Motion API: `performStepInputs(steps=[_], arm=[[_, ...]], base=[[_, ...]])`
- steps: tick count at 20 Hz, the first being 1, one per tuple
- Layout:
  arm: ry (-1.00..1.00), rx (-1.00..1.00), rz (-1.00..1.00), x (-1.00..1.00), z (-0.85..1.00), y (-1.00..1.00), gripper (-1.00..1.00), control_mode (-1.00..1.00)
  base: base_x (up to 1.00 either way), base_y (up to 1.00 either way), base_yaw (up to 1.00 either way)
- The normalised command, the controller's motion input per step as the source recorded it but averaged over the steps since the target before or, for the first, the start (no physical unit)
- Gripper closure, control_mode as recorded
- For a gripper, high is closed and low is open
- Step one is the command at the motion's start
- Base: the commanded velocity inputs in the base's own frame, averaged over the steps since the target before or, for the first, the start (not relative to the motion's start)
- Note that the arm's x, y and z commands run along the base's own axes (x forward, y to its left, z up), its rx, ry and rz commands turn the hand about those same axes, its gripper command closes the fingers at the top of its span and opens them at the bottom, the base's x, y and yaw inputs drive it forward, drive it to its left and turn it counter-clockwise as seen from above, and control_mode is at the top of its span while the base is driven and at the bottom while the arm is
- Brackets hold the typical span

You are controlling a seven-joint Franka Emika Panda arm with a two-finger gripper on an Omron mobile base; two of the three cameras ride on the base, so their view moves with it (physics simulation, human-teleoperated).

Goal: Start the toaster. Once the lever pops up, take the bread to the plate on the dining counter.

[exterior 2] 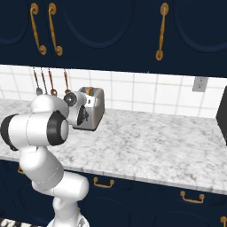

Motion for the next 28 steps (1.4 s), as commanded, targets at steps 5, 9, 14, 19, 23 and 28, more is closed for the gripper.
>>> performStepInputs(steps=[5,9,14,19,23,28], arm=[[0.0,0.0,0.0,0.08,0.0,0.0,-1.0,-1.0],[0.0,0.0,0.0,0.05,0.0,0.0,-1.0,-1.0],[0.0,0.0,0.0,0.07,0.0,0.0,-1.0,-1.0],[0.0,0.0,0.0,0.08,0.0,0.0,-1.0,-1.0],[0.0,0.0,0.0,0.09,0.0,0.0,-1.0,-1.0],[0.0,0.0,0.0,0.12,0.0,0.0,-1.0,-1.0]], base=[[0.0,0.0,0.0],[0.0,0.0,0.0],[0.0,0.0,0.0],[0.0,0.0,0.0],[0.0,0.0,0.0],[0.0,0.0,0.0]])
